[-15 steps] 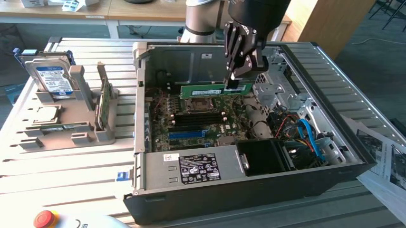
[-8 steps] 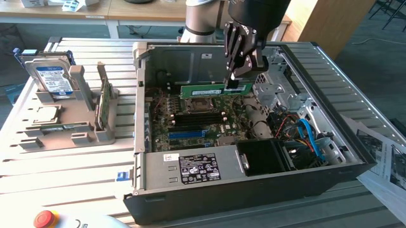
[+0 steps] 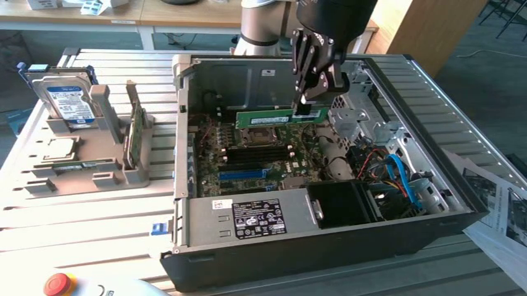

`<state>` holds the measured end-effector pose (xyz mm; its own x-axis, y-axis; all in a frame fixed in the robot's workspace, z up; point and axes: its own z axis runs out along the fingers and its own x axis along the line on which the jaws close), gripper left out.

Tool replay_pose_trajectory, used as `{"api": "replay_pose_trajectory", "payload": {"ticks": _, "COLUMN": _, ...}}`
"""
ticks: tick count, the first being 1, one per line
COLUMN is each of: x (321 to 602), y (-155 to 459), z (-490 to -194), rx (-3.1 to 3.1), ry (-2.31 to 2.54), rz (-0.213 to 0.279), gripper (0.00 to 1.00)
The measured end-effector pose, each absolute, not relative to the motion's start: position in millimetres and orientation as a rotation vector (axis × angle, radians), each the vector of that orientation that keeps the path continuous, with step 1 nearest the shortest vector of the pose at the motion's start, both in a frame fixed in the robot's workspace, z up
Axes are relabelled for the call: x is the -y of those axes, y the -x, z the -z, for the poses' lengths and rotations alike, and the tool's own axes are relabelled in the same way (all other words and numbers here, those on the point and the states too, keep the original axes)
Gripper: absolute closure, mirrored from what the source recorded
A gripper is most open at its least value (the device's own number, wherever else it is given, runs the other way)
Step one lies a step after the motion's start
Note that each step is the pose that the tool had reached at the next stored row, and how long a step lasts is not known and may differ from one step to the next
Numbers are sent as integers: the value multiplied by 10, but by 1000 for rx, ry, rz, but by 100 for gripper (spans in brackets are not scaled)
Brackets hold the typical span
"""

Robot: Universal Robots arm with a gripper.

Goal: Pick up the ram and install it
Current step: 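Pick up the ram and move it above insertion slot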

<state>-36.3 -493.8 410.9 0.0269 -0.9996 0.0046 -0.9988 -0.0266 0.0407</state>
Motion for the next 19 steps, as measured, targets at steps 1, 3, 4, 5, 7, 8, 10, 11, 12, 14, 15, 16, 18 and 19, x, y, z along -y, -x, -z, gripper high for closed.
{"api": "replay_pose_trajectory", "payload": {"ticks": 1, "x": 4938, "y": 363, "z": -4109, "rx": 2169, "ry": -2228, "rz": 39, "gripper": 88}}
{"api": "replay_pose_trajectory", "payload": {"ticks": 3, "x": 4938, "y": 363, "z": -4110, "rx": 2169, "ry": -2228, "rz": 38, "gripper": 88}}
{"api": "replay_pose_trajectory", "payload": {"ticks": 4, "x": 4939, "y": 363, "z": -4110, "rx": 2170, "ry": -2228, "rz": 37, "gripper": 88}}
{"api": "replay_pose_trajectory", "payload": {"ticks": 5, "x": 4942, "y": 364, "z": -4110, "rx": 2171, "ry": -2227, "rz": 37, "gripper": 88}}
{"api": "replay_pose_trajectory", "payload": {"ticks": 7, "x": 4950, "y": 364, "z": -4109, "rx": 2172, "ry": -2226, "rz": 37, "gripper": 88}}
{"api": "replay_pose_trajectory", "payload": {"ticks": 8, "x": 4953, "y": 364, "z": -4109, "rx": 2173, "ry": -2225, "rz": 37, "gripper": 88}}
{"api": "replay_pose_trajectory", "payload": {"ticks": 10, "x": 4954, "y": 363, "z": -4109, "rx": 2173, "ry": -2225, "rz": 38, "gripper": 88}}
{"api": "replay_pose_trajectory", "payload": {"ticks": 11, "x": 4954, "y": 363, "z": -4109, "rx": 2173, "ry": -2225, "rz": 37, "gripper": 88}}
{"api": "replay_pose_trajectory", "payload": {"ticks": 12, "x": 4954, "y": 363, "z": -4109, "rx": 2173, "ry": -2225, "rz": 38, "gripper": 88}}
{"api": "replay_pose_trajectory", "payload": {"ticks": 14, "x": 4954, "y": 363, "z": -4109, "rx": 2173, "ry": -2225, "rz": 38, "gripper": 88}}
{"api": "replay_pose_trajectory", "payload": {"ticks": 15, "x": 4953, "y": 363, "z": -4107, "rx": 2173, "ry": -2225, "rz": 38, "gripper": 88}}
{"api": "replay_pose_trajectory", "payload": {"ticks": 16, "x": 4950, "y": 362, "z": -4106, "rx": 2173, "ry": -2225, "rz": 38, "gripper": 88}}
{"api": "replay_pose_trajectory", "payload": {"ticks": 18, "x": 4939, "y": 363, "z": -4104, "rx": 2174, "ry": -2224, "rz": 37, "gripper": 88}}
{"api": "replay_pose_trajectory", "payload": {"ticks": 19, "x": 4932, "y": 363, "z": -4102, "rx": 2175, "ry": -2224, "rz": 37, "gripper": 88}}
